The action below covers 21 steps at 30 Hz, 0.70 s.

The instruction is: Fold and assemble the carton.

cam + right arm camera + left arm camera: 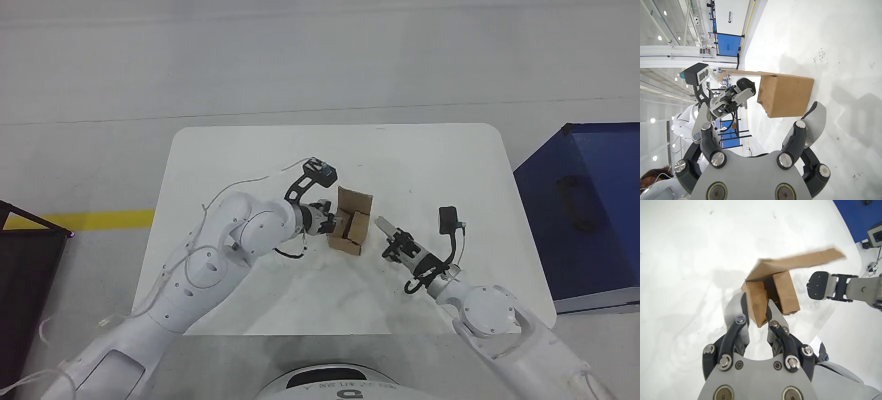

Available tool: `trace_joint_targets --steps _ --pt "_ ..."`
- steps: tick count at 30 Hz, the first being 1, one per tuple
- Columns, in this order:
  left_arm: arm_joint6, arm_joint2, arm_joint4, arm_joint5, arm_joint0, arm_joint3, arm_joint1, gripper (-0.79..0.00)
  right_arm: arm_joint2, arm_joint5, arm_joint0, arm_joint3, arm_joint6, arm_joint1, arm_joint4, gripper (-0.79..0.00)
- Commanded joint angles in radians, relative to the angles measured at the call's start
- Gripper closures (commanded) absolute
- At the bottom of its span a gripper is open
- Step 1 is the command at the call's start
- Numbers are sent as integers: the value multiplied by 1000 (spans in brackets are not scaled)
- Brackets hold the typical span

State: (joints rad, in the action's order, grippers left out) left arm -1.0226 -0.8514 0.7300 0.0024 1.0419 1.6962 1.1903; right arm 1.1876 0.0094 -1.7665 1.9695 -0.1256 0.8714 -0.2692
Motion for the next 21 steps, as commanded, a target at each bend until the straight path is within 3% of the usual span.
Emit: trace_joint_targets --steps 1,6,13,17,21 --pt "4 -27 4 -47 16 9 -9 -785 12 -26 2 -12 38 5 -22 -785" --pt "-4 -134 17 -151 93 44 -44 -785 27 -39 32 -11 126 17 24 -785" --pt "-42 -291 34 -354 271 148 -99 -785 -19 22 143 10 195 39 196 -785" --pt "-22 -306 43 -394 324 164 -109 -785 -71 40 222 40 200 56 292 -785" --pt "42 -274 92 -377 326 154 -106 -785 -117 95 306 50 188 74 367 -785"
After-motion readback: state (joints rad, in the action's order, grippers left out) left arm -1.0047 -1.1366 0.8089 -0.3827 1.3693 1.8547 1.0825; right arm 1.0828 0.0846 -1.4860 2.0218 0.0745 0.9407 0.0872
